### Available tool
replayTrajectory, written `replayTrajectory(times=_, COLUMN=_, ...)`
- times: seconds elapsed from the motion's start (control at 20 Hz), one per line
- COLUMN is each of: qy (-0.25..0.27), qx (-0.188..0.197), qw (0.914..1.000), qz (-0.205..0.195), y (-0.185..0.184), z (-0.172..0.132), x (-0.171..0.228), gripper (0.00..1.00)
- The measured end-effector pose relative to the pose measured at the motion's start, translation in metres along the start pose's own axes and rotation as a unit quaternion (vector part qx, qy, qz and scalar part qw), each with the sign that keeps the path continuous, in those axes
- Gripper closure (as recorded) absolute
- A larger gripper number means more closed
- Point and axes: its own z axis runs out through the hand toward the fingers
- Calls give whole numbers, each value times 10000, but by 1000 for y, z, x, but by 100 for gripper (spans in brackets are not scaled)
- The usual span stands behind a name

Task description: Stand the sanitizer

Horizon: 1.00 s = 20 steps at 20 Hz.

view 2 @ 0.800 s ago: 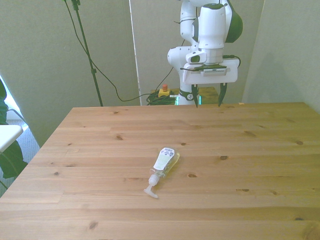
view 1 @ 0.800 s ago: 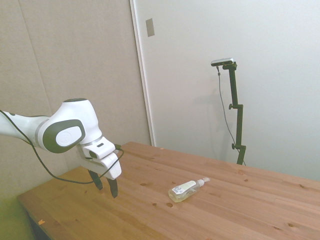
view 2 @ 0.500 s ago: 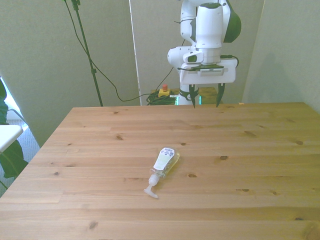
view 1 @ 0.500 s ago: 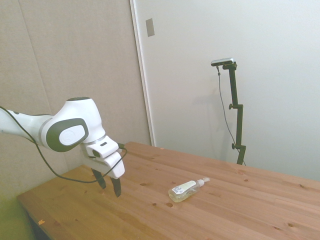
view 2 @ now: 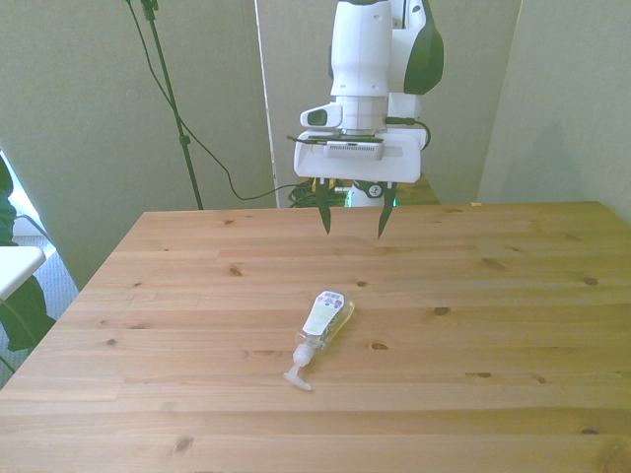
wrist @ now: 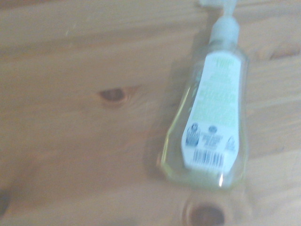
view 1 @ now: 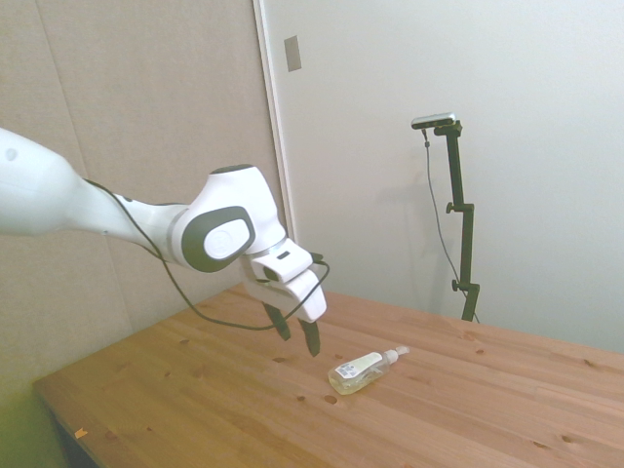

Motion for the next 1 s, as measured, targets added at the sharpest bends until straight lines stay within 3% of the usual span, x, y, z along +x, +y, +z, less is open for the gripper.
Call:
replayTrajectory(times=0.1, qy=49, qx=-10, qw=9997, qz=241, y=-17, z=14, x=16, gripper=0)
replayTrajectory(times=0.3, qy=343, qx=150, qw=9984, qz=431, y=-21, z=16, x=28, gripper=0)
replayTrajectory(times=0.45, qy=576, qx=197, qw=9958, qz=688, y=-21, z=39, x=57, gripper=0)
replayTrajectory(times=0.7, qy=718, qx=154, qw=9935, qz=874, y=-30, z=81, x=90, gripper=0)
replayTrajectory(times=1.0, qy=723, qx=259, qw=9919, qz=1015, y=-53, z=102, x=108, gripper=0)
